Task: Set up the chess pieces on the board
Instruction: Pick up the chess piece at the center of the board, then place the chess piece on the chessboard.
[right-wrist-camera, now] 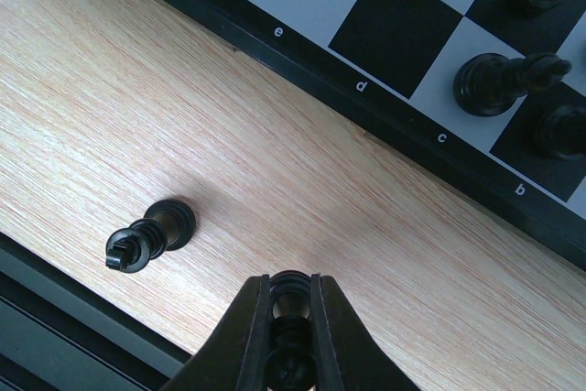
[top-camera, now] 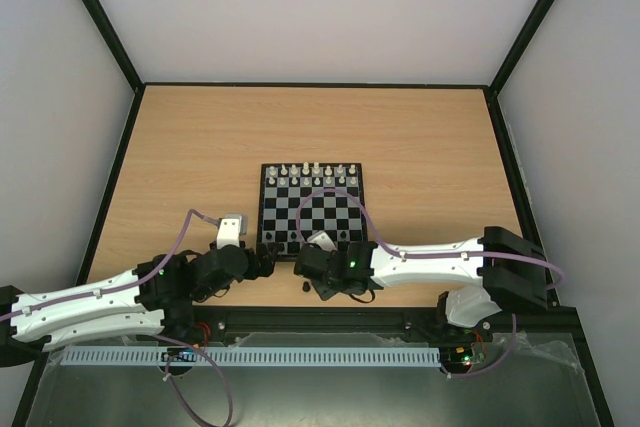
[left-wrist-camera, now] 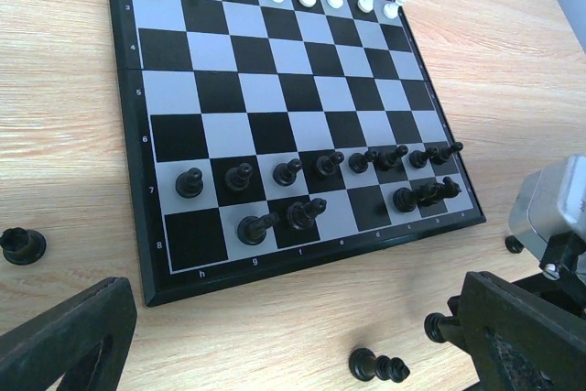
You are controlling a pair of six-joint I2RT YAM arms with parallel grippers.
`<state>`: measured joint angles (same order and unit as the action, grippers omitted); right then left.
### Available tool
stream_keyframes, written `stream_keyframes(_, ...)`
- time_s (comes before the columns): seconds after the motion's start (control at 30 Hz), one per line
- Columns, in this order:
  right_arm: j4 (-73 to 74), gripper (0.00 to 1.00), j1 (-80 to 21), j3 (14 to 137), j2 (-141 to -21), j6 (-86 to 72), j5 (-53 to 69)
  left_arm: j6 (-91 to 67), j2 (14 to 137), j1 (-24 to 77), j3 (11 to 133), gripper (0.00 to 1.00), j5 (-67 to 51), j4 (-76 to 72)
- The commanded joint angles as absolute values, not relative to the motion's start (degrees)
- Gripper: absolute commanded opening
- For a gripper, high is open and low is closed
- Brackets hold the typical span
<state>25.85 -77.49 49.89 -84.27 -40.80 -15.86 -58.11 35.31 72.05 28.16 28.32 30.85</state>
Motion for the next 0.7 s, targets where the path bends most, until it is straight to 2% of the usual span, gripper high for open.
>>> stream_keyframes(0.0,29.13,0.02,-77.43,48.99,-83.01,-41.57,-17.31,-57.57,35.59,72.33,28.48,0.99,29.18,30.85)
stream_keyframes(0.67,28.87,0.02,-77.34,49.79,-83.84,-40.87,-16.59,-57.71,34.63,72.29,28.46,0.99,29.48,31.96)
